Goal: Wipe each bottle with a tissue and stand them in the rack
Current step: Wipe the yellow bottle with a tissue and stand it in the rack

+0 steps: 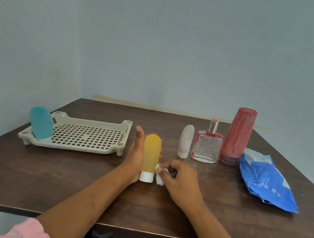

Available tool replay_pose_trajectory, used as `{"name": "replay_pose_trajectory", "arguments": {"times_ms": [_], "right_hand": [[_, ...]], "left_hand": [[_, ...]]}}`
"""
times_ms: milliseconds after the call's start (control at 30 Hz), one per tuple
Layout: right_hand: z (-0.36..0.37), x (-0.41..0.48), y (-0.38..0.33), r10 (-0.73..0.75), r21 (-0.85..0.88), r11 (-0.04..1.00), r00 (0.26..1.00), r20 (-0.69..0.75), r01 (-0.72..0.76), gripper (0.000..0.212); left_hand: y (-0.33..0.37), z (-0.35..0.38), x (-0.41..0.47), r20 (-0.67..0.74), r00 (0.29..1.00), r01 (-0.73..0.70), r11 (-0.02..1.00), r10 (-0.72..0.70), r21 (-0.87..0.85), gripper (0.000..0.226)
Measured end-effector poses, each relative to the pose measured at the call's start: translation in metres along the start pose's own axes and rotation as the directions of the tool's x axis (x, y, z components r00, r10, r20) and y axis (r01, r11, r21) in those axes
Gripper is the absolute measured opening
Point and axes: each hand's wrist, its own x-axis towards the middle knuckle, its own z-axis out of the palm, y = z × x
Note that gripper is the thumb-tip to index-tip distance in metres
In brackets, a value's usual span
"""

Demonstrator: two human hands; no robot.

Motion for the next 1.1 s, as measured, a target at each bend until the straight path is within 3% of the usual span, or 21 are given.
{"name": "replay_pose_trajectory", "arguments": {"times_ms": [133,300,433,533,633,767,933,1033,1100], "right_hand": [[0.001,-0.005,0.001,0.018,0.023,1.0,0.999,0.031,-0.019,0.006],[0.0,0.009,-0.001,0.025,0.094,0.995,0.993,-0.114,-0.014,0.003],[-0.003,0.026,-0.01,-0.005,0.125,0.992,0.982,-0.189,0.03,0.002],[-0.005,0.041,-0.013,-0.021,0.142,0.988,0.971,-0.238,0.056,0.002],[-0.005,0.047,-0.013,-0.015,0.138,0.989,0.972,-0.233,0.048,0.004],[-0.001,0.04,-0.008,0.027,0.204,0.979,0.979,-0.2,0.015,0.001],[0.001,0.019,-0.003,0.101,0.279,0.958,0.989,-0.112,-0.066,0.007],[-0.001,0.013,-0.002,0.085,0.241,0.969,0.991,-0.104,-0.057,0.003],[-0.003,0.009,-0.002,0.062,0.212,0.976,0.993,-0.096,-0.04,0.002]], "left_hand": [[0.0,0.0,0.002,-0.006,1.0,0.001,0.999,-0.002,-0.04,0.083],[0.0,-0.001,0.004,-0.001,0.999,0.036,0.998,-0.036,-0.052,0.079],[0.0,-0.001,0.002,-0.019,0.999,0.039,0.999,-0.039,-0.007,0.059],[0.0,-0.001,0.005,0.007,0.996,0.086,0.996,-0.086,0.003,0.066],[0.0,-0.002,0.008,0.013,0.995,0.094,0.996,-0.094,-0.009,0.073],[-0.001,-0.003,0.008,-0.012,0.996,0.088,0.996,-0.088,-0.017,0.065],[0.001,-0.005,0.004,0.016,0.991,0.13,0.991,-0.13,0.006,0.108],[0.003,-0.004,0.001,0.016,0.998,0.058,0.998,-0.058,0.012,0.087],[0.002,-0.003,0.001,0.063,0.998,0.025,1.0,-0.026,0.016,0.087]]}}
